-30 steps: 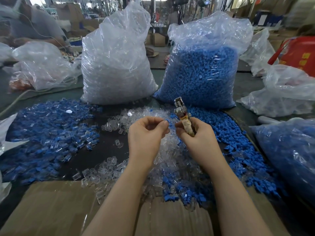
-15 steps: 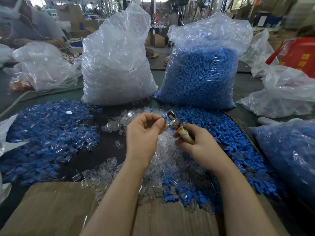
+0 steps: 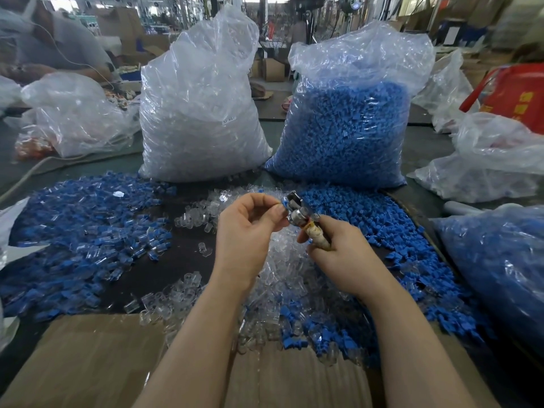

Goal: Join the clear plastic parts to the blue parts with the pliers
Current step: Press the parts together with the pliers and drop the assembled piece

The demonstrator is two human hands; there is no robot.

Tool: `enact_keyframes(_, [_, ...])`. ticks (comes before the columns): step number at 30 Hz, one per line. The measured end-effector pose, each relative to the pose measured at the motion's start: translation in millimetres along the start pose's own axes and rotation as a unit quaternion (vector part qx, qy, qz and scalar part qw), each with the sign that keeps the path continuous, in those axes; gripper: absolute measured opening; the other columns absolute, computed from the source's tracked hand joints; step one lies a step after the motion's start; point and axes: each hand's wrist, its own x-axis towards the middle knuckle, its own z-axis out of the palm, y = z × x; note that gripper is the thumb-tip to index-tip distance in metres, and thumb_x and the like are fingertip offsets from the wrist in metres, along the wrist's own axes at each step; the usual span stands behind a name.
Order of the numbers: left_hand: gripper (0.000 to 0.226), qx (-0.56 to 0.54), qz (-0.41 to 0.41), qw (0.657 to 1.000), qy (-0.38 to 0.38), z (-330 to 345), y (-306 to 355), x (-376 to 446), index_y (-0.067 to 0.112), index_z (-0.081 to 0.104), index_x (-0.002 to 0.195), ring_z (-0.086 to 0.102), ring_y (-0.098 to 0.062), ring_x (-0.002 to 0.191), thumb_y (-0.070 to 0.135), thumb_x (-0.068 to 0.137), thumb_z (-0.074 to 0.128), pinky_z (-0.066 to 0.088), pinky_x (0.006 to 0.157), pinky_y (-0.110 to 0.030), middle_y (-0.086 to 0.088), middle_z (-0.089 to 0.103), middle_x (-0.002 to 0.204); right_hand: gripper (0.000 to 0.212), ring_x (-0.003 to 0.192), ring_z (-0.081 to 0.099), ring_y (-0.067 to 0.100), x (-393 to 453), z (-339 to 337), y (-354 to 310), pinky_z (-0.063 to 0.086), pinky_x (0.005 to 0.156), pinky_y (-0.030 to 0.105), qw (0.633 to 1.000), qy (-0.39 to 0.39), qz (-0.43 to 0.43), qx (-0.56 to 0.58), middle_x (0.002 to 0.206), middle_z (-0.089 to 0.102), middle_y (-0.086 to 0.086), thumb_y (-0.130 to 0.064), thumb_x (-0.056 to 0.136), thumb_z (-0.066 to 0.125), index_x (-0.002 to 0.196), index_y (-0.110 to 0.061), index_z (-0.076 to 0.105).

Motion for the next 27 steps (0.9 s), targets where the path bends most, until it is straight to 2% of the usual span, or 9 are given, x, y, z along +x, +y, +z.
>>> enact_keyframes(6, [0.011, 0.004, 0.011, 1.000, -0.019, -3, 1, -1, 0.004, 0.065, 0.087, 0.066, 0.000, 0.067, -0.007, 0.089, 0.062, 0.052, 0.065, -0.013, 0.003, 0.068, 0.074, 0.014, 0.071, 0.054, 0.020, 0, 0, -1, 0.047, 0.066, 0.041, 1.000, -0.015, 0.000, -0.019, 0.077, 0.059, -0.003, -0.010, 0.085, 0.058, 0.094, -0.021, 0.059])
enact_keyframes(10, [0.011, 0.000, 0.014, 1.000, -0.024, -3, 1, -1, 0.003, 0.064, 0.087, 0.065, 0.000, 0.068, -0.007, 0.090, 0.061, 0.052, 0.066, -0.013, 0.004, 0.068, 0.074, 0.018, 0.059, 0.048, 0.012, 0, 0, -1, 0.041, 0.056, 0.034, 1.000, -0.010, 0.007, -0.015, 0.066, 0.054, -0.008, -0.007, 0.083, 0.057, 0.086, -0.025, 0.059])
enact_keyframes(16, [0.015, -0.006, 0.012, 1.000, -0.019, -5, 1, -1, 0.008, 0.064, 0.085, 0.065, 0.001, 0.067, -0.006, 0.090, 0.061, 0.052, 0.065, -0.013, 0.011, 0.069, 0.068, 0.016, 0.056, 0.046, 0.014, 1, 6, -1, 0.042, 0.056, 0.038, 1.000, 0.006, 0.000, -0.013, 0.062, 0.051, -0.007, -0.007, 0.081, 0.057, 0.083, -0.022, 0.059])
enact_keyframes(20, [0.011, -0.005, -0.022, 0.999, -0.025, -4, 0, 1, 0.008, 0.066, 0.087, 0.068, -0.005, 0.070, -0.002, 0.090, 0.063, 0.053, 0.067, -0.015, 0.005, 0.071, 0.072, 0.016, 0.056, 0.047, 0.009, 2, 7, 0, 0.038, 0.055, 0.032, 1.000, 0.001, 0.003, -0.010, 0.065, 0.054, -0.007, -0.010, 0.083, 0.057, 0.085, -0.026, 0.059])
enact_keyframes(22, [0.007, -0.012, -0.052, 0.998, -0.024, -6, -1, 2, 0.007, 0.068, 0.089, 0.071, -0.011, 0.074, 0.001, 0.090, 0.064, 0.054, 0.068, -0.018, -0.001, 0.074, 0.077, 0.015, 0.059, 0.051, 0.012, 3, 7, 1, 0.041, 0.056, 0.033, 1.000, 0.007, -0.001, -0.014, 0.068, 0.058, -0.006, -0.012, 0.083, 0.058, 0.086, -0.027, 0.059])
enact_keyframes(25, [0.008, -0.082, -0.119, 0.988, 0.051, -20, -1, 8, 0.007, 0.069, 0.094, 0.073, -0.015, 0.078, 0.007, 0.086, 0.067, 0.058, 0.069, -0.022, -0.005, 0.076, 0.084, 0.008, 0.066, 0.055, 0.017, 4, 4, 6, 0.046, 0.061, 0.038, 0.998, 0.055, 0.008, -0.032, 0.072, 0.061, -0.005, -0.016, 0.085, 0.056, 0.087, -0.024, 0.059])
enact_keyframes(27, [0.010, -0.192, -0.174, 0.953, 0.156, -37, 0, 15, 0.007, 0.069, 0.094, 0.074, -0.013, 0.075, 0.006, 0.084, 0.068, 0.058, 0.065, -0.021, -0.005, 0.077, 0.083, 0.005, 0.065, 0.056, 0.016, 5, 0, 13, 0.046, 0.059, 0.036, 0.993, 0.097, 0.030, -0.057, 0.072, 0.062, -0.006, -0.021, 0.088, 0.056, 0.087, -0.025, 0.059])
